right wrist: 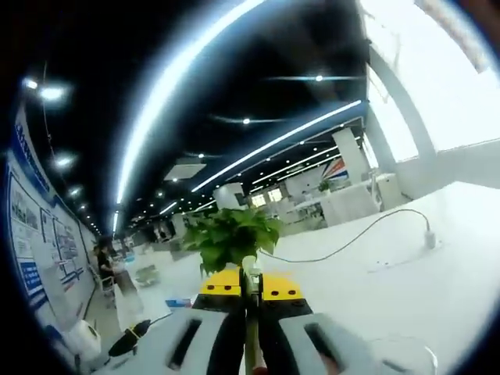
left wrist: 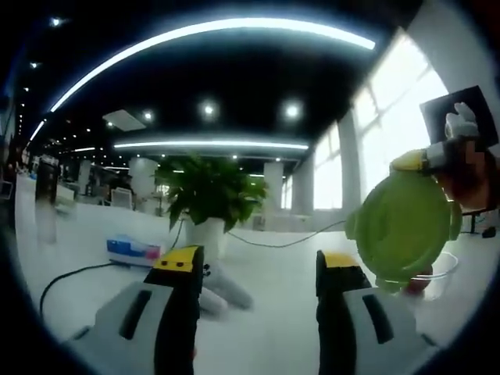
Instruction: Open container latches remove lid place lid upside down on tabletop take tomato from container place on tabletop
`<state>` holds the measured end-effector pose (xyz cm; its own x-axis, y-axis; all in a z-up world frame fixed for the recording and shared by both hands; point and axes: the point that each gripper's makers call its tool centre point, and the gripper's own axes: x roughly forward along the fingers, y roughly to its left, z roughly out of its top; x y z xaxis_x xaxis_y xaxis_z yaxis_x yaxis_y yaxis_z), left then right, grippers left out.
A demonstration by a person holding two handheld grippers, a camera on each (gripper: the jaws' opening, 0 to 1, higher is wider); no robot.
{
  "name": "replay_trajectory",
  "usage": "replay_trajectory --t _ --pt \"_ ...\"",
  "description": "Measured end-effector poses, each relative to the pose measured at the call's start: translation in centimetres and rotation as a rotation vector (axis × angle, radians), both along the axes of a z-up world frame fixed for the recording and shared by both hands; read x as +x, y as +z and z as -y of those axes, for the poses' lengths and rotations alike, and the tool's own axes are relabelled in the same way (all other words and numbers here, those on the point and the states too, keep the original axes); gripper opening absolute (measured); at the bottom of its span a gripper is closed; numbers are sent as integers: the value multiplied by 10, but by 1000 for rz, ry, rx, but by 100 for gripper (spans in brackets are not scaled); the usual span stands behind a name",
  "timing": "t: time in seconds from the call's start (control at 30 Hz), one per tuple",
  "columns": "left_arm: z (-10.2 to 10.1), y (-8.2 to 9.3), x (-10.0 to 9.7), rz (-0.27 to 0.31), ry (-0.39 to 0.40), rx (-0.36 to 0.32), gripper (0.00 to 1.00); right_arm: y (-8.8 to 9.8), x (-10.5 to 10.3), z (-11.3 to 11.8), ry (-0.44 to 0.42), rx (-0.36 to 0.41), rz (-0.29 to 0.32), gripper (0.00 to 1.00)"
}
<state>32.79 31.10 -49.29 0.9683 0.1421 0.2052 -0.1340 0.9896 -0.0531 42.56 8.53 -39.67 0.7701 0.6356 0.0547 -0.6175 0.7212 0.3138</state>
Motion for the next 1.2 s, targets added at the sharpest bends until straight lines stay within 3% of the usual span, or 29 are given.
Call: replay_trajectory --t 0.13,0.23,0.37,0.5,0.67,0.87,1.1,1.2 --pt "-9 0 -2 0 10 0 52 -3 -1 -16 40 13 -9 1" --pt "-12 -1 -5 -4 19 3 52 9 -2 -19 70 64 -13 1" --pt "-13 -6 -5 -17 14 -2 51 22 -3 -20 67 35 26 1" --pt "-10 -10 -5 -26 14 -8 51 34 9 -8 43 20 59 1" --pt "-1 -8 -5 -26 7 -3 51 50 38 30 -46 22 90 1" --pt "5 -6 -4 -31 -4 7 51 60 83 96 -206 -35 124 1" --pt "7 -4 -5 -32 -5 15 51 40 144 164 -366 -184 113 1" --pt "5 -5 -4 -36 0 16 51 30 161 178 -405 -215 104 1"
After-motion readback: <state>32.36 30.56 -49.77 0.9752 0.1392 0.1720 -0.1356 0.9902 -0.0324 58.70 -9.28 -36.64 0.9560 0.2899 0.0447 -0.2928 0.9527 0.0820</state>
